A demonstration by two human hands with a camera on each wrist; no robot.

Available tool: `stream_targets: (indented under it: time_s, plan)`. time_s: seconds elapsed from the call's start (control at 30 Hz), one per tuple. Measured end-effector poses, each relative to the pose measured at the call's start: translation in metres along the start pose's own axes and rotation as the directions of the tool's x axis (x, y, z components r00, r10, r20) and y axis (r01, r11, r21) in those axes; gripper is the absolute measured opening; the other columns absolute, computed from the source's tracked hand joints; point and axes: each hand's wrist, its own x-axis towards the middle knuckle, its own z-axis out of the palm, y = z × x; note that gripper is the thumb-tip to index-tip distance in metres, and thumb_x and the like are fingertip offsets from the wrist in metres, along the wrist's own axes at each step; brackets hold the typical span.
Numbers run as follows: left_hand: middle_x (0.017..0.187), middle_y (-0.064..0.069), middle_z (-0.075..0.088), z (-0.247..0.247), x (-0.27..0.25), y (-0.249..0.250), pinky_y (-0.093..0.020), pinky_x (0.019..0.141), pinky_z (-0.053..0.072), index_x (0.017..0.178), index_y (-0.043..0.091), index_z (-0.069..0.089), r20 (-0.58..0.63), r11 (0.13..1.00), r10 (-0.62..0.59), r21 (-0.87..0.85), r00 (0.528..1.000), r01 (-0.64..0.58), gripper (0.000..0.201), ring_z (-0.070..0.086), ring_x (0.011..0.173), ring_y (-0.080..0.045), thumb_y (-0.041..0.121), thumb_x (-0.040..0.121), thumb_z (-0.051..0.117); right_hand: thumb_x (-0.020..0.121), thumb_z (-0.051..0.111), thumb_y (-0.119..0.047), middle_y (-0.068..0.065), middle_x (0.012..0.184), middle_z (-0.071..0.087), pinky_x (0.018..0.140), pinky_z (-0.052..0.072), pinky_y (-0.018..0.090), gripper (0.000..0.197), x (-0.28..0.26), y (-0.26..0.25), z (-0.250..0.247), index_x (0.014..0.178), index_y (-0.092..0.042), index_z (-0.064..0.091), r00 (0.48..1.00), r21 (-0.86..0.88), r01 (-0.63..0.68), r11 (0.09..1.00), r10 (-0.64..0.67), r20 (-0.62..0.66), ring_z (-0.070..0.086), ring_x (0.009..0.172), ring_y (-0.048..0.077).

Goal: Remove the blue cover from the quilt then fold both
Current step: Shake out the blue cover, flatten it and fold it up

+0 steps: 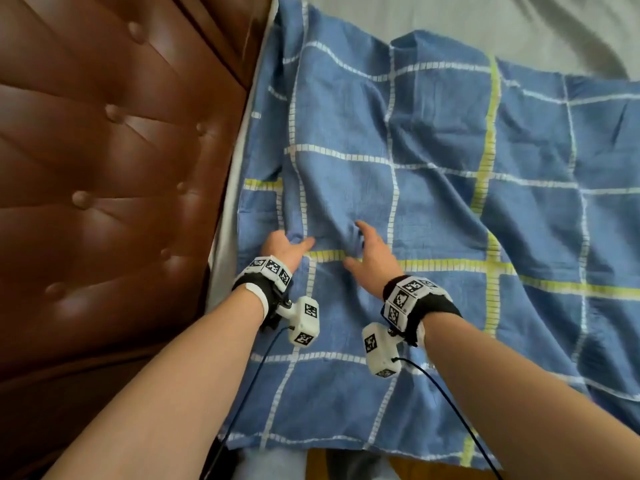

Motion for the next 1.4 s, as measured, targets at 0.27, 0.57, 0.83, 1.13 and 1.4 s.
stream_targets:
  time_s: [0.27, 0.57, 0.83, 1.13, 1.4]
  plan:
    - [0.105, -0.02, 0.065, -0.075, -0.017, -0.021, -0.037, 0.078, 0.043, 0.098, 0.002, 0.067, -0.472, 0.998, 0.007, -0.047, 0.882, -0.032, 0.036, 0.059, 0.098, -0.038, 0.034, 0.097, 0.052, 0.084, 0.068, -0.029, 0.007, 0.16, 0.021, 0.12, 0.024, 0.044, 0.087, 0.014, -0.054, 0.027, 0.155, -0.025, 0.017, 0.994, -0.117, 0.023, 0.993, -0.01, 0.111, 0.021, 0.147, 0.03]
    - [0.142, -0.017, 0.044, -0.064, 0.003, -0.034, -0.044, 0.11, 0.036, 0.139, 0.004, 0.033, -0.161, 0.978, -0.187, -0.128, 0.969, 0.167, 0.109, 0.045, 0.129, -0.033, 0.061, 0.06, 0.08, 0.083, 0.069, -0.024, 0.008, 0.164, 0.004, 0.119, 0.025, 0.044, 0.088, 0.013, -0.052, 0.047, 0.153, -0.024, 0.016, 0.966, -0.167, -0.147, 0.975, 0.178, 0.188, 0.019, 0.148, 0.034]
    - [0.1, -0.007, 0.069, -0.087, -0.008, -0.043, -0.034, 0.086, 0.051, 0.104, 0.012, 0.061, 0.138, 0.992, -0.078, -0.085, 0.987, 0.09, 0.048, 0.064, 0.089, -0.022, 0.036, 0.068, 0.082, 0.088, 0.066, -0.031, 0.006, 0.117, 0.061, 0.07, 0.054, 0.036, 0.052, -0.022, -0.077, 0.051, 0.136, -0.029, 0.045, 0.999, 0.001, -0.001, 1.0, 0.001, 0.035, 0.062, 0.082, 0.022]
    - [0.104, -0.004, 0.073, -0.065, -0.088, 0.015, -0.039, 0.078, 0.056, 0.115, 0.022, 0.065, 0.542, 0.945, -0.076, -0.23, 0.837, 0.234, 0.04, 0.07, 0.097, -0.026, 0.051, 0.089, 0.06, 0.048, 0.095, -0.052, 0.001, 0.125, 0.062, 0.088, 0.057, 0.044, 0.123, -0.068, -0.062, 0.054, 0.145, -0.038, 0.02, 0.905, 0.386, -0.343, 0.856, 0.19, 0.382, 0.066, 0.108, 0.021]
    - [0.119, -0.002, 0.068, -0.014, -0.148, 0.058, -0.048, 0.103, 0.044, 0.129, 0.021, 0.057, 0.526, 0.987, -0.015, -0.128, 0.85, 0.097, 0.071, 0.066, 0.106, -0.023, 0.074, 0.086, 0.042, 0.078, 0.074, -0.014, 0.007, 0.108, 0.061, 0.085, 0.048, 0.036, 0.053, -0.132, -0.004, 0.005, 0.121, -0.011, 0.043, 0.96, 0.431, -0.212, 0.877, 0.269, -0.075, 0.06, 0.104, 0.026]
